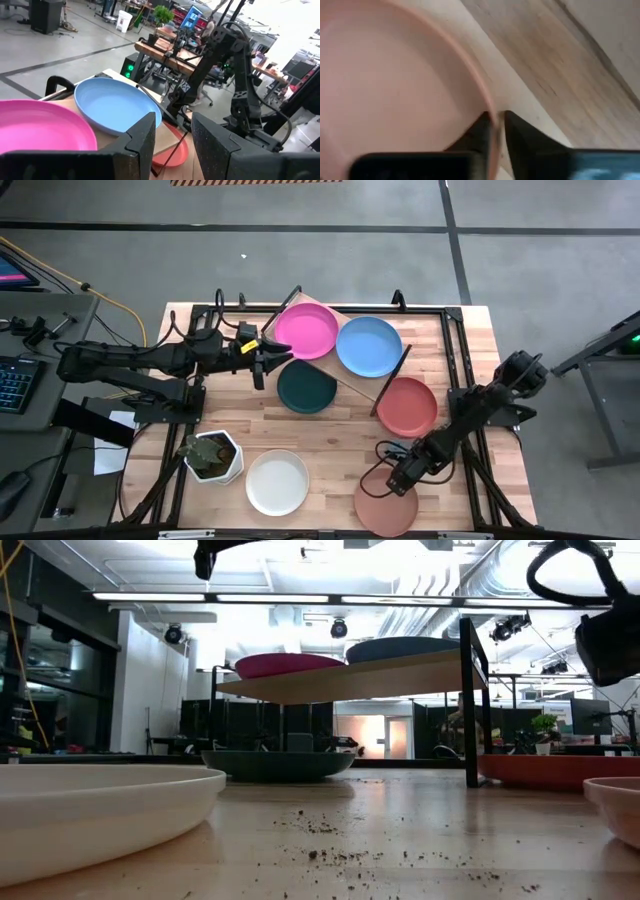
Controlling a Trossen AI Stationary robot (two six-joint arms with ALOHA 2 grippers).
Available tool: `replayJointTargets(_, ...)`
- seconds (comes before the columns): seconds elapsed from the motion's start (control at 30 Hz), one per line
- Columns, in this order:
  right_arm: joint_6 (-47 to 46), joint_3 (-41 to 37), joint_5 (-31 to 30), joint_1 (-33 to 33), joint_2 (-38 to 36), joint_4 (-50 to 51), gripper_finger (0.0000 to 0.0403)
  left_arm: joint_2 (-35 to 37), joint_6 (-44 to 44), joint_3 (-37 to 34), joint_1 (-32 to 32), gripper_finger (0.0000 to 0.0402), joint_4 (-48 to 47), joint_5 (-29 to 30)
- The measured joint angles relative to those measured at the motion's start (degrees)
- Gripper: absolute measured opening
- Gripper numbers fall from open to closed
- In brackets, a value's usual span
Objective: Place and stack plates onto a shelf
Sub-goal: Stack the brown plate on top of the blue plate
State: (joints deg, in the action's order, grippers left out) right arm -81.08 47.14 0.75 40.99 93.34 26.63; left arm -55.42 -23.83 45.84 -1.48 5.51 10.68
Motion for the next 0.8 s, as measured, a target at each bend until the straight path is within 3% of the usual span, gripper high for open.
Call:
replayJointTargets(0.27, 2.46, -0.01, 0.44, -0.90, -6.02, 5.06, 0.0001, 0.02, 0.04, 0.00, 0.00, 0.0117, 0.78, 0.00)
replayJointTargets(0.63, 14.79, -0.03, 0.16, -1.68, -23.47, 3.79, 0.0000, 0.02, 1.90, 0.00, 0.00, 0.0117, 1.30, 0.00)
replayJointTargets(0.8, 18.13, -0.03, -7.00, -6.14, -28.52, -2.34, 0.0000, 0.02, 1.42, 0.00, 0.00, 0.0117, 1.30, 0.00)
